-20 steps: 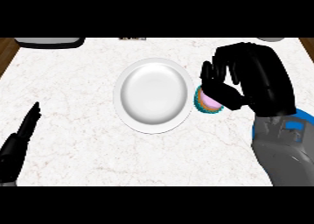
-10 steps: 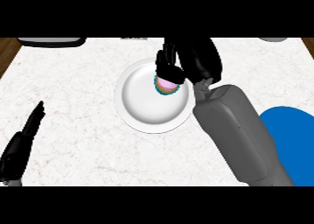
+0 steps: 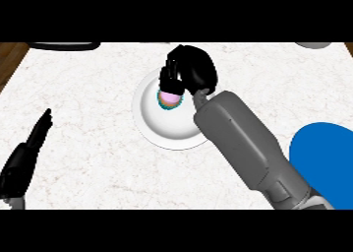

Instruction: Pick the cupcake from the plate and place it in the plate

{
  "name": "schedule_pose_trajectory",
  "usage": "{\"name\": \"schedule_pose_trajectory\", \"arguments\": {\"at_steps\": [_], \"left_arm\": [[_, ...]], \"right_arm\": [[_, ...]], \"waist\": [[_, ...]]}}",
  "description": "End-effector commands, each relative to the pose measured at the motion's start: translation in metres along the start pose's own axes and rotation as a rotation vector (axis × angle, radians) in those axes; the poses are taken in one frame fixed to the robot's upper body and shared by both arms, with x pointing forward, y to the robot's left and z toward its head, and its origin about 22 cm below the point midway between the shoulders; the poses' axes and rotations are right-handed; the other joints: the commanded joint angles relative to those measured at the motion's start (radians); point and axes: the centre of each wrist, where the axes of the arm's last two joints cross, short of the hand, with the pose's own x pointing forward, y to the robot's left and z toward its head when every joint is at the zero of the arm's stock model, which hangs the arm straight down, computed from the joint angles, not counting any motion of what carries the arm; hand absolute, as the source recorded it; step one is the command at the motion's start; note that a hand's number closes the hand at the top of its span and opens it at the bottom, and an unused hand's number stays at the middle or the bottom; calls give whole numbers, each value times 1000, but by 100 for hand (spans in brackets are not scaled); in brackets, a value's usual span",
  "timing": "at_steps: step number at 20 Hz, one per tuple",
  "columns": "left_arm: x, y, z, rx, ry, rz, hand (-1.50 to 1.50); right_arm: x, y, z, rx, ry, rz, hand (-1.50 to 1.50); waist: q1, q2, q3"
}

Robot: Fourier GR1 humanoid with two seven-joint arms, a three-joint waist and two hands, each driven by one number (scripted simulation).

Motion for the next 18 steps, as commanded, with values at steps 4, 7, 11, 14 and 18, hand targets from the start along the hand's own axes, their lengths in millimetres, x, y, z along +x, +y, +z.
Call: {"name": "schedule_pose_trajectory", "arguments": {"at_steps": [4,7,11,14,18], "left_arm": [[2,-1,-6,-26,-19,4,0],[5,-5,-9,-29,-4,5,0],[0,11,-11,8,-18,-5,0],[9,-3,-5,2,-7,5,0],[-15,-1,7,34,17,-5,0]], "right_arm": [[-28,37,-9,-59,196,-96,-150],[-28,37,-17,-44,162,-105,-150],[-33,37,-13,-156,101,-231,-150],[-28,21,-18,-291,85,-362,-150],[-35,9,-20,-410,162,-470,-150]], "waist": [[30,7,0],[19,6,0],[4,3,0],[-11,-1,2],[-33,-7,0]]}}
